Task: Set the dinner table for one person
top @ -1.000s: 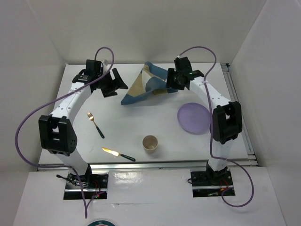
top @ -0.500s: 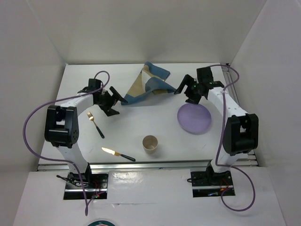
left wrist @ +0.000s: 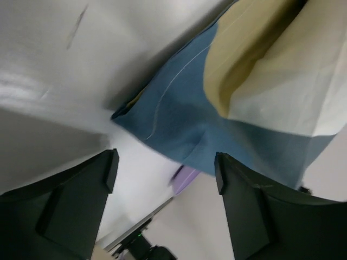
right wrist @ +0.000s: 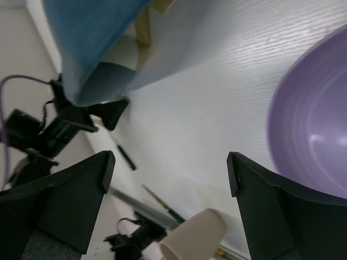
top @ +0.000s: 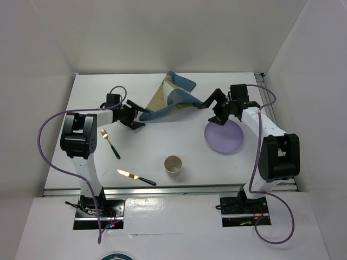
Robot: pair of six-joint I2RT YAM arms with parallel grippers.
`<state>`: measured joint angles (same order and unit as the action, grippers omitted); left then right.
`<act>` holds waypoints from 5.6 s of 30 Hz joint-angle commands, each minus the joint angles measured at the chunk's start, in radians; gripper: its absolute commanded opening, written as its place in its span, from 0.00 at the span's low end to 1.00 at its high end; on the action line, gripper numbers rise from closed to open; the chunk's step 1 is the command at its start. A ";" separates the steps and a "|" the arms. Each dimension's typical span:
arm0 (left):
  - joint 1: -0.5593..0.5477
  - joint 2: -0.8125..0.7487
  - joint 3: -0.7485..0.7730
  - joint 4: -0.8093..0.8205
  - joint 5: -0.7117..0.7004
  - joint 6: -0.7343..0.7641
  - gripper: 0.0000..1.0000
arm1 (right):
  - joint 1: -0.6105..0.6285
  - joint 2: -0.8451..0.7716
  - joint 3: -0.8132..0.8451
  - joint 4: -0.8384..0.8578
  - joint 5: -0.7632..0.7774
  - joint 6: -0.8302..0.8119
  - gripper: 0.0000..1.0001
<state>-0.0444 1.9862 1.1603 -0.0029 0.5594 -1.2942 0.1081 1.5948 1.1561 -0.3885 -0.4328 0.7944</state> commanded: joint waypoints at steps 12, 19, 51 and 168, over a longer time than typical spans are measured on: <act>-0.023 0.099 0.188 0.001 -0.010 -0.057 0.00 | -0.015 0.287 0.037 0.447 -0.185 0.551 0.98; -0.023 0.089 0.208 -0.035 -0.015 -0.039 0.00 | -0.042 0.444 0.152 0.481 -0.176 0.606 0.98; 0.067 0.040 0.499 -0.253 0.007 0.148 0.00 | -0.047 0.469 0.533 0.243 -0.057 0.459 0.00; -0.233 -0.420 0.365 -0.755 -0.421 0.817 0.57 | -0.318 -0.400 -0.354 -0.357 0.398 0.031 0.90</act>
<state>-0.2501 1.5875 1.5608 -0.7654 0.0830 -0.4965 -0.1646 1.2495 0.8463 -0.7418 0.0071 0.7727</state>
